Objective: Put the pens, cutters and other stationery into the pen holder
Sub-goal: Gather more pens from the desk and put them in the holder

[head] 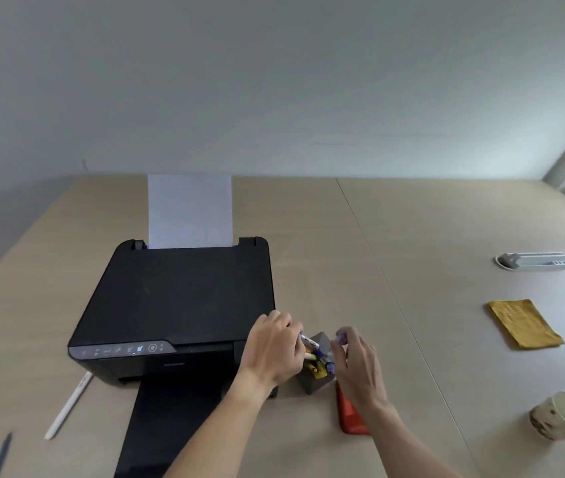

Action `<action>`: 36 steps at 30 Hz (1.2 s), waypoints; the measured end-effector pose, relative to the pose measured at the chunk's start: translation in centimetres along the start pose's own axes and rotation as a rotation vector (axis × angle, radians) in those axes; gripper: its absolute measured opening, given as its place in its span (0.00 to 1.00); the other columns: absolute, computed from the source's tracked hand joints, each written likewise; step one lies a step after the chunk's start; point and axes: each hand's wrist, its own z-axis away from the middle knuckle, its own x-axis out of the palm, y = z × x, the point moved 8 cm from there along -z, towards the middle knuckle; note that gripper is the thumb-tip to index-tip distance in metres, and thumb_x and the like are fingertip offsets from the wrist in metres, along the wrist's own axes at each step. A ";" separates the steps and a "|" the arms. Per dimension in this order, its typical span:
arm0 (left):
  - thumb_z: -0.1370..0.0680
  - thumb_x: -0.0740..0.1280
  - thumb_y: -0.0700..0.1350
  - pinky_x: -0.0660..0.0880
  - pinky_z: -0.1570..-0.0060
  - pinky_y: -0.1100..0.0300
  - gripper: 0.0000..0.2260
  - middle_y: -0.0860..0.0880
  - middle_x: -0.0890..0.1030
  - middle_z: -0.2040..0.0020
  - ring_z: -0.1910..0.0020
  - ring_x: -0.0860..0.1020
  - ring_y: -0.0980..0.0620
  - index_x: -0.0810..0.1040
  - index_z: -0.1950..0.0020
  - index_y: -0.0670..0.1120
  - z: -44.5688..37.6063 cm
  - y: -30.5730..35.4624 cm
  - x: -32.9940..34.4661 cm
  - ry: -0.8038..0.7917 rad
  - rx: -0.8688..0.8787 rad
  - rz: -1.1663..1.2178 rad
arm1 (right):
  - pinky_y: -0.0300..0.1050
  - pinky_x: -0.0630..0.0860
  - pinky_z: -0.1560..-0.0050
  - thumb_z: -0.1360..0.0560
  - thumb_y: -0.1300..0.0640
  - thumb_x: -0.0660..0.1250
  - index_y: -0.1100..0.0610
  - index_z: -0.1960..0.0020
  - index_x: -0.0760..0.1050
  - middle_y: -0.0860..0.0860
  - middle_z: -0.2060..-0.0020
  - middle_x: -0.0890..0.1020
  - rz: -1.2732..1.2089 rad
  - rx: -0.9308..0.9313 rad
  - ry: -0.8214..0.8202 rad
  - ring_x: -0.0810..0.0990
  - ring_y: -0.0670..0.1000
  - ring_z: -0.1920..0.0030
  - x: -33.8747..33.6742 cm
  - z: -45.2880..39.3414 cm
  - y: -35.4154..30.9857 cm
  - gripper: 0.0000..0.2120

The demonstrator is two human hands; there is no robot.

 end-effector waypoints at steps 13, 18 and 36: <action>0.26 0.56 0.36 0.69 0.48 0.54 0.14 0.46 0.80 0.50 0.51 0.74 0.46 0.75 0.45 0.46 -1.6 1.7 5.7 -0.198 0.016 -0.166 | 0.47 0.73 0.54 0.31 0.66 0.58 0.56 0.47 0.73 0.53 0.50 0.79 0.110 0.318 -0.237 0.78 0.56 0.50 0.0 0.8 5.6 0.15; 0.25 0.58 0.36 0.68 0.48 0.50 0.21 0.44 0.84 0.50 0.47 0.74 0.43 0.68 0.33 0.46 -1.8 3.3 7.3 -0.288 0.051 -0.228 | 0.46 0.71 0.63 0.27 0.60 0.56 0.55 0.60 0.71 0.52 0.63 0.80 0.158 0.304 -0.200 0.77 0.56 0.62 -0.7 2.6 6.7 0.07; 0.25 0.58 0.36 0.73 0.51 0.57 0.12 0.50 0.77 0.47 0.52 0.73 0.51 0.74 0.47 0.50 3.2 -2.9 -0.6 -0.031 0.120 0.030 | 0.49 0.68 0.69 0.27 0.54 0.56 0.56 0.67 0.68 0.53 0.70 0.78 0.267 0.078 -0.348 0.76 0.53 0.69 5.1 7.1 -3.2 0.12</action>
